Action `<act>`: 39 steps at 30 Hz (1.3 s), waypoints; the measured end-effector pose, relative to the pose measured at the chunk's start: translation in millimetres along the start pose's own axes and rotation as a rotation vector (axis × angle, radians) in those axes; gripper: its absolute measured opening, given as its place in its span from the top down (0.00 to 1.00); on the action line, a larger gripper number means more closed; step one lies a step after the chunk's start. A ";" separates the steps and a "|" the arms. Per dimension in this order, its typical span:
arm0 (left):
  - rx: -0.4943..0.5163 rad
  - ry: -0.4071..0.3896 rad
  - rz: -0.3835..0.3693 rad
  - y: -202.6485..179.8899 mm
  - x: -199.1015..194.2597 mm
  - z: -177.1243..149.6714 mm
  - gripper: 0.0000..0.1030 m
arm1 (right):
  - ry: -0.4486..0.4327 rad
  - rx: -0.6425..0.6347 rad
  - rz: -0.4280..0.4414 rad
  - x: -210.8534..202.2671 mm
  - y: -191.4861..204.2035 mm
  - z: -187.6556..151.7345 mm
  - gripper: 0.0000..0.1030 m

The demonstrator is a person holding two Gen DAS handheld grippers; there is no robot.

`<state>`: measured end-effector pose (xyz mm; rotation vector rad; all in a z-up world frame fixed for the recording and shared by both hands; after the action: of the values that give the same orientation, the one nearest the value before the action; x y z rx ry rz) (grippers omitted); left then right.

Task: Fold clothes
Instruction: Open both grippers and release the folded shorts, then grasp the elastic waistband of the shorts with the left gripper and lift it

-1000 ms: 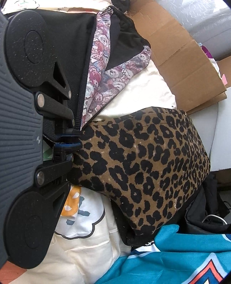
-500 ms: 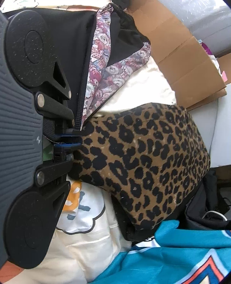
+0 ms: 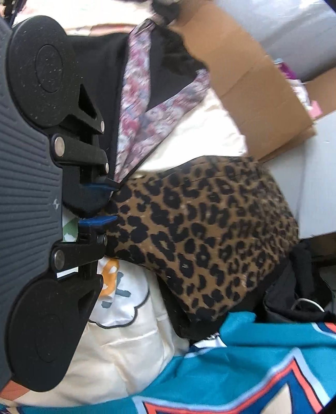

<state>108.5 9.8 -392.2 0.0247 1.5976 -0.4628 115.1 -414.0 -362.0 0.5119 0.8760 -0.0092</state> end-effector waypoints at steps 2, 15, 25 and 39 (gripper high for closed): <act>0.013 -0.027 0.046 7.1 -31.0 12.4 0.74 | -0.022 0.016 0.030 -11.7 3.5 5.9 0.79; -0.079 -0.230 0.229 30.7 -202.5 113.6 0.62 | -0.096 -0.029 0.135 -56.1 39.7 32.6 0.67; -0.151 -0.258 0.224 54.9 -200.4 180.0 0.62 | -0.074 -0.089 0.121 -52.0 59.0 37.9 0.60; -0.264 -0.350 0.228 79.5 -121.6 251.8 0.56 | -0.015 -0.295 0.117 19.6 87.0 34.4 0.60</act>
<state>382.6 37.1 -299.4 -0.0705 1.2806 -0.0690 171.4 -348.4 -321.2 0.2861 0.8145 0.2201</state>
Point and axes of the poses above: each gripper's, at about its wrist camera, not at the fingertips, and x roughly the way its jaws point, y to its left, z to its top, the point moved 5 cm from there along x, roughly the way its jaws point, and after that the axes turned 10 degrees about z, right-handed, at the moved point
